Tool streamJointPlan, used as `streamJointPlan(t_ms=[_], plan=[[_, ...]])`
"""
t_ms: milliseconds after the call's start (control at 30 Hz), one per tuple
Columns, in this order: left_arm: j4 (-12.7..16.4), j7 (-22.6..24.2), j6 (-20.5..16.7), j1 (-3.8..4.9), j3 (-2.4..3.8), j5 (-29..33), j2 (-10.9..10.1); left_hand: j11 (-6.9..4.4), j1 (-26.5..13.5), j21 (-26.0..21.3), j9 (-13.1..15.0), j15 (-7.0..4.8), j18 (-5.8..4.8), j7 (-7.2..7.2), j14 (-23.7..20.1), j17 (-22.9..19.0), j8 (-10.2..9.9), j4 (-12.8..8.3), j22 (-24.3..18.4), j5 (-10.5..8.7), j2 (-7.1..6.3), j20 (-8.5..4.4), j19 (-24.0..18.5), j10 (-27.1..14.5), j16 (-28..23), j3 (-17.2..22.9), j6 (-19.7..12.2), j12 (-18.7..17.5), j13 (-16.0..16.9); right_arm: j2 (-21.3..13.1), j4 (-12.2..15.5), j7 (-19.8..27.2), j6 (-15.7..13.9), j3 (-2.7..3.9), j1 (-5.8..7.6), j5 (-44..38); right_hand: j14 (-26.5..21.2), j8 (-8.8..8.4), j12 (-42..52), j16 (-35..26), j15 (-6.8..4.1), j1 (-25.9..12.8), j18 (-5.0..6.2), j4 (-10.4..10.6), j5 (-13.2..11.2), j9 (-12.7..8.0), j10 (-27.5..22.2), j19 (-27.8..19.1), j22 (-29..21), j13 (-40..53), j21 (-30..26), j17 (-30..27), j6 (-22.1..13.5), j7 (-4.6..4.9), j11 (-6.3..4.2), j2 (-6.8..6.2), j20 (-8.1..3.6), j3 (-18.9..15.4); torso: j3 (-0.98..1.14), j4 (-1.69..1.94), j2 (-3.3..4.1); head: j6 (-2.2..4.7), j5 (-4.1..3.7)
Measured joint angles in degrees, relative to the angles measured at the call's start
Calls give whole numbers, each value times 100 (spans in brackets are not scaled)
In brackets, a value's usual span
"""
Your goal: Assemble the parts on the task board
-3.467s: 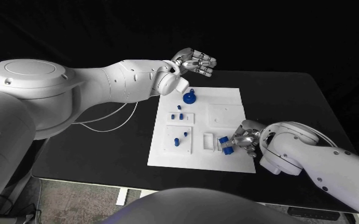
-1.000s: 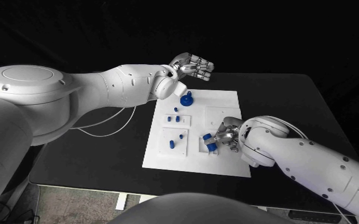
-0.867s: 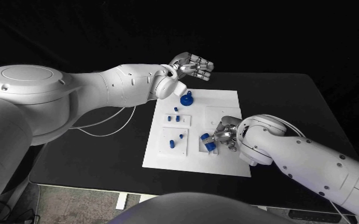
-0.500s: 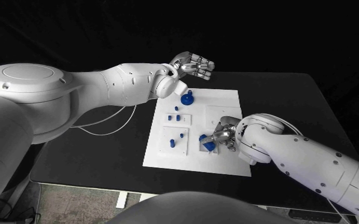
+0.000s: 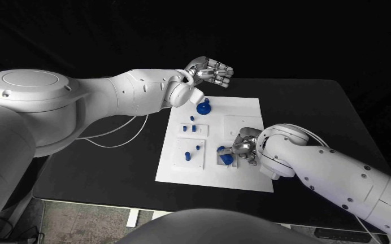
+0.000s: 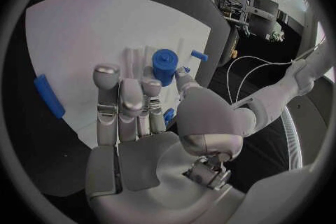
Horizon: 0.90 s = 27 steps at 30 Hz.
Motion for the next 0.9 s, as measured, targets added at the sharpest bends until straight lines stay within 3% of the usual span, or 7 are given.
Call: streamJointPlan(t_ms=[133,267,900], plan=[[1,-2,2,0,0,0,0,0,0,0,0,0,0,0,0,0,0,0,0,0,0,0,0,0,0,0,0,0,0,-2,-1,6,24,0,1,11,0,1,-34,-23,0,-158,0,234,-212,33,-9,0,0,-27,-17,-9,-19,19,9,-134,0,28,1,-4,0,0,-3],[1,-3,4,0,0,0,-1,0,0,0,0,0,0,0,0,0,0,0,0,0,0,0,0,0,0,0,0,0,0,-29,31,6,66,-9,-5,28,0,10,-42,-23,0,-230,0,404,-226,18,-9,0,0,-28,-46,-9,-20,20,9,-170,0,11,4,-3,0,-4,-16],[16,-18,20,1,0,1,-38,0,0,0,0,0,0,0,0,-1,0,22,-17,0,0,0,0,0,0,-22,0,0,0,-444,545,24,91,-7,-8,70,-1,9,-102,-68,1,-253,0,554,-225,-2,-8,0,0,-34,-68,8,-21,20,9,-193,0,3,3,-5,3,-29,-19]])
